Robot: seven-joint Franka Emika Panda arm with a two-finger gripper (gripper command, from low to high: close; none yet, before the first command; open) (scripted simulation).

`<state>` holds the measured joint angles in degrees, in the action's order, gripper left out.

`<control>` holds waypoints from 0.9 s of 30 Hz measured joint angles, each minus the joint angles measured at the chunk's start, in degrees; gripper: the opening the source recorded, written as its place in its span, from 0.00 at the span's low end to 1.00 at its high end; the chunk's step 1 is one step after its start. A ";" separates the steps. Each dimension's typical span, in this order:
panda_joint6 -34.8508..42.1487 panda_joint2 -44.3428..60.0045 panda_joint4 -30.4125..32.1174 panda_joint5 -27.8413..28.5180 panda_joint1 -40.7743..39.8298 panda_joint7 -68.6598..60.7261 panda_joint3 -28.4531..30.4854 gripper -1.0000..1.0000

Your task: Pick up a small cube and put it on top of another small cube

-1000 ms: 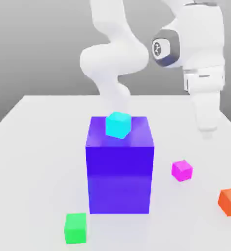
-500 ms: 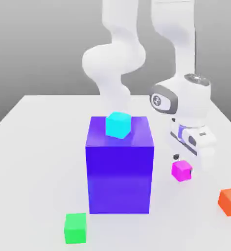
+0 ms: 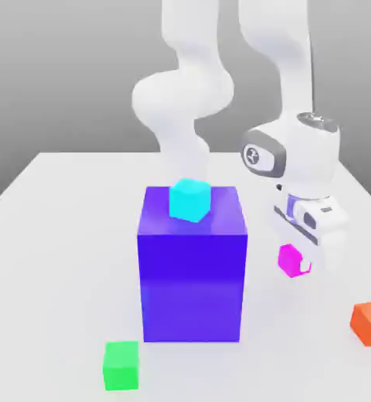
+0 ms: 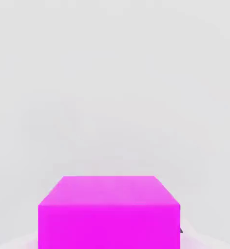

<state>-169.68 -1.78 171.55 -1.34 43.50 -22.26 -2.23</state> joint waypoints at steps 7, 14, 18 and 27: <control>7.49 1.55 -10.07 2.10 -7.93 2.65 3.90 0.00; 14.59 7.94 -24.57 0.86 -17.99 6.27 9.68 0.00; 18.62 10.81 -31.48 -0.71 -23.26 10.43 15.47 0.00; 19.37 7.49 -26.57 -2.97 -31.35 26.29 25.39 0.00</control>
<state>-150.31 5.72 144.99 -4.30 12.16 4.03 23.15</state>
